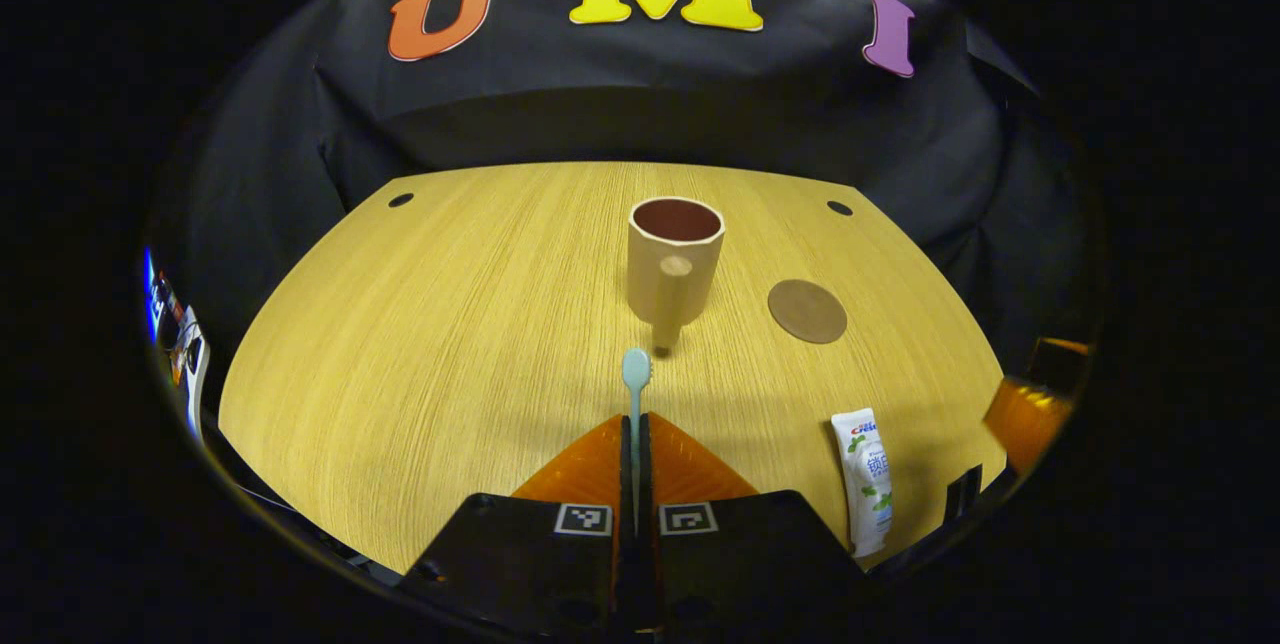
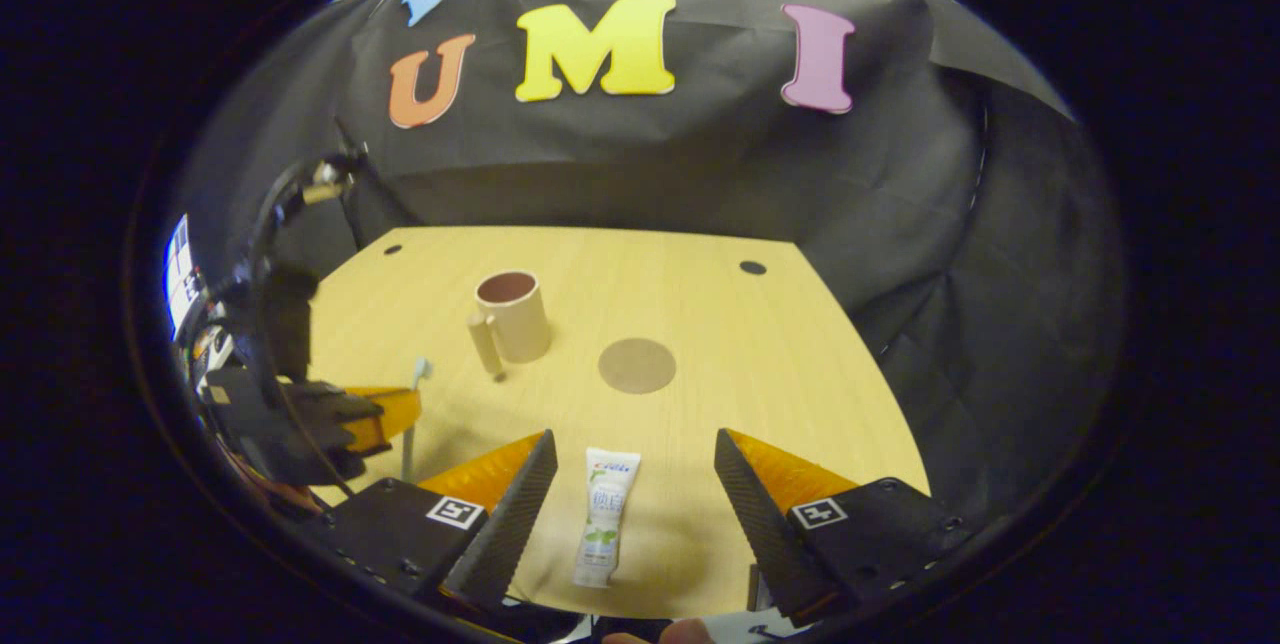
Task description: Put the toothbrush and toothpaste on the desktop into the cup, then pick up the cup and place it on the coaster on the desktop.
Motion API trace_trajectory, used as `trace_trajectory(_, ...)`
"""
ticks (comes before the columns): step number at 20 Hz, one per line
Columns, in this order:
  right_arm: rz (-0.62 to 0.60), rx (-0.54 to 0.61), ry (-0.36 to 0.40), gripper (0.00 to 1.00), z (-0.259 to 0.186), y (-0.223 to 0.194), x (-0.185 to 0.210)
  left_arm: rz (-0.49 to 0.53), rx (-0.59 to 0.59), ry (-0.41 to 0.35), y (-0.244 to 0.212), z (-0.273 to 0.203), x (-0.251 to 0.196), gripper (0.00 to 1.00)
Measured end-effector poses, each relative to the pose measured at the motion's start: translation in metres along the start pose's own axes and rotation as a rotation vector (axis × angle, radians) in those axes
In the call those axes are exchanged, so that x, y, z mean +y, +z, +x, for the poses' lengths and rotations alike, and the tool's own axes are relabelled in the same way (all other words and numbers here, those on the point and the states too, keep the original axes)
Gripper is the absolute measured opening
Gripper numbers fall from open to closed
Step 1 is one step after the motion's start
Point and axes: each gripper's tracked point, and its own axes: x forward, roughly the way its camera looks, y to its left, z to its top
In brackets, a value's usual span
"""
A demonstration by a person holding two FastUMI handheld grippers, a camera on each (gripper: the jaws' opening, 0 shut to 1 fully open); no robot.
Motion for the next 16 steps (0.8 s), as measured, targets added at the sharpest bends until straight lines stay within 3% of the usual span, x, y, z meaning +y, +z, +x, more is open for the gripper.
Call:
trace_trajectory(8, 0.066, 0.3, -0.003, 0.98, 0.051, -0.069, 0.017, 0.037, -0.249, -0.033, 0.089, -0.045, 0.007, 0.03)
trace_trajectory(10, 0.084, 0.367, -0.01, 0.94, 0.06, -0.082, 0.02, 0.036, -0.296, -0.037, 0.103, -0.052, 0.009, 0.03)
trace_trajectory(13, 0.11, 0.441, -0.007, 0.75, 0.067, -0.092, 0.023, 0.056, -0.365, -0.027, 0.12, -0.057, 0.013, 0.03)
trace_trajectory(16, 0.118, 0.498, -0.019, 0.65, 0.072, -0.1, 0.021, 0.056, -0.423, -0.019, 0.14, -0.068, 0.018, 0.03)
